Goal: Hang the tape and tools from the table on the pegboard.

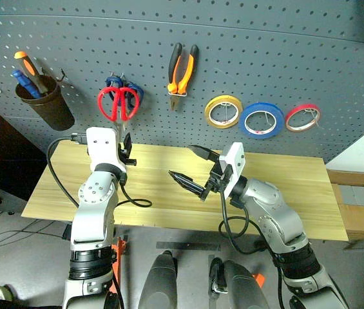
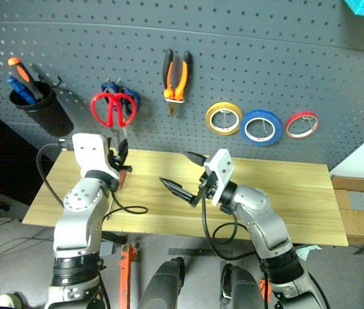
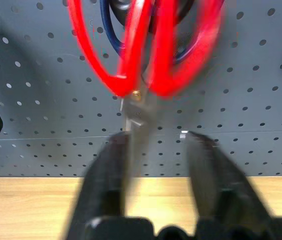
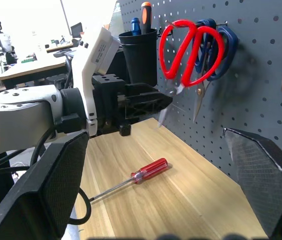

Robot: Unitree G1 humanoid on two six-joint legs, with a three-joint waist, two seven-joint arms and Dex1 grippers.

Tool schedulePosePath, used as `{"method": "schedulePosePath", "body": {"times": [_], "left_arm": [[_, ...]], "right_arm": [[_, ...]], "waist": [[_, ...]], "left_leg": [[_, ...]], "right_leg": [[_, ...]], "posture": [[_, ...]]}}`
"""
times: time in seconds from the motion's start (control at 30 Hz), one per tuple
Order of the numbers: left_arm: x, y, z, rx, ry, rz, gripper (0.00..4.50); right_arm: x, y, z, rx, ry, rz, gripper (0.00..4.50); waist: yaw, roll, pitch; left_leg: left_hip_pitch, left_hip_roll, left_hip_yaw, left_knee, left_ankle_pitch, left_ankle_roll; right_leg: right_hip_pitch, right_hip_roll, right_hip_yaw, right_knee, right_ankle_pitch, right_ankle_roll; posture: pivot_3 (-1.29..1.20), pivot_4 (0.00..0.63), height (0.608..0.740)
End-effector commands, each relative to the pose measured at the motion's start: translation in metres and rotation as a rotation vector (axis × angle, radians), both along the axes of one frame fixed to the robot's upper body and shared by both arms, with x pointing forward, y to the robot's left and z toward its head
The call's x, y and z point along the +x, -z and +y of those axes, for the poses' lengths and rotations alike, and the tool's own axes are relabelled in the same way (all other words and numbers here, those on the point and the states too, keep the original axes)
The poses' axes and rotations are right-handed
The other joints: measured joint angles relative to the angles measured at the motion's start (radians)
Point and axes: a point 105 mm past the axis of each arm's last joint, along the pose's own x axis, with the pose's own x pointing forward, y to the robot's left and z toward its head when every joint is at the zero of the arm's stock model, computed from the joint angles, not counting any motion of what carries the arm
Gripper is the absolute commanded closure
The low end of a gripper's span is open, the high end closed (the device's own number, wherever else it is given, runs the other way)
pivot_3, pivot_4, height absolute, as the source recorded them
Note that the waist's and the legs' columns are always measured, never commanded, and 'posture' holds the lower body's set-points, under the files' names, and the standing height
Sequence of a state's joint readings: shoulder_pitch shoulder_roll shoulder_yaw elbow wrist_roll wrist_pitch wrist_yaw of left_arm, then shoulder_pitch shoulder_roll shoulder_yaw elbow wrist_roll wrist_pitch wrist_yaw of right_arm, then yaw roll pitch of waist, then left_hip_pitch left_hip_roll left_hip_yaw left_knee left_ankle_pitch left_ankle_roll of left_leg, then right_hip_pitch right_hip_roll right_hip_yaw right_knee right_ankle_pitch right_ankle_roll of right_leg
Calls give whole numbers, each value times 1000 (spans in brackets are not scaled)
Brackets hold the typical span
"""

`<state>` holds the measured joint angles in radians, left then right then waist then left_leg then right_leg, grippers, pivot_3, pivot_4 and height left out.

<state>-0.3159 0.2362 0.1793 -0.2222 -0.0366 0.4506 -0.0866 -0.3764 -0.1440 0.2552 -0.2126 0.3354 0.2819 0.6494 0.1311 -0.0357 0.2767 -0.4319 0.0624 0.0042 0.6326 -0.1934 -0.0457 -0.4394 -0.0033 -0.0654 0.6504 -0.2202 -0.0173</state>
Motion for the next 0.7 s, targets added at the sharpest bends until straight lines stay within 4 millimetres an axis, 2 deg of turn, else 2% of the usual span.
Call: {"method": "schedulePosePath", "body": {"times": [0.03, 0.1, 0.23, 0.33, 0.37, 0.43, 0.57, 0.7], "left_arm": [[-10, 16, -1, 13, 6, 35, 1213], [-15, 34, -2, 6, 19, 86, 509], [-30, 72, 5, 14, 7, 207, 509], [-41, 91, 25, 3, -62, 280, 509], [-42, 92, 32, 15, -82, 283, 509], [-36, 81, 53, 68, -115, 250, 509], [-14, 67, 93, 109, -151, 256, 509], [3, 65, 116, 131, -130, 313, 509]], "right_arm": [[-5, -18, -2, 38, -6, -55, 0], [-5, -21, -2, 49, -5, -60, 0], [-5, -34, -2, 85, -4, -88, 0], [-5, -43, -1, 108, -3, -100, 0], [-5, -43, 0, 107, -1, -98, 0], [7, -27, 1, -14, 82, -113, 0], [19, -2, 11, -132, 132, -81, 0], [22, -1, 27, -153, 121, -90, 0]], "waist": [[0, 0, 0], [-1, 0, 0], [-2, 0, 0], [-3, 0, 0], [-3, 0, 0], [-2, 0, 0], [0, 1, 1], [-5, 3, 4]], "left_leg": [[0, 0, 0, 0, 0, 0], [0, 0, 0, 0, 0, 0], [1, 1, 0, 0, 0, 0], [2, 1, 0, 1, 0, 0], [2, 1, 0, 2, 0, 0], [2, 1, -1, 2, 0, 0], [3, 2, -2, 3, 1, 2], [4, 2, 1, 2, 2, 3]], "right_leg": [[0, 0, 0, 0, 0, 0], [0, 0, 0, 0, 0, 0], [0, 0, 0, 2, 0, 0], [0, 0, 0, 4, 0, -1], [0, 0, 0, 5, 0, -1], [-1, 0, 0, 6, 0, -1], [-2, 0, -2, 10, -1, -2], [-2, 0, 0, 10, 0, -5]], "posture": [[231, 218, 740], [230, 220, 740], [225, 228, 740], [223, 234, 740], [224, 238, 740], [225, 250, 740], [230, 276, 740], [226, 315, 740]]}}
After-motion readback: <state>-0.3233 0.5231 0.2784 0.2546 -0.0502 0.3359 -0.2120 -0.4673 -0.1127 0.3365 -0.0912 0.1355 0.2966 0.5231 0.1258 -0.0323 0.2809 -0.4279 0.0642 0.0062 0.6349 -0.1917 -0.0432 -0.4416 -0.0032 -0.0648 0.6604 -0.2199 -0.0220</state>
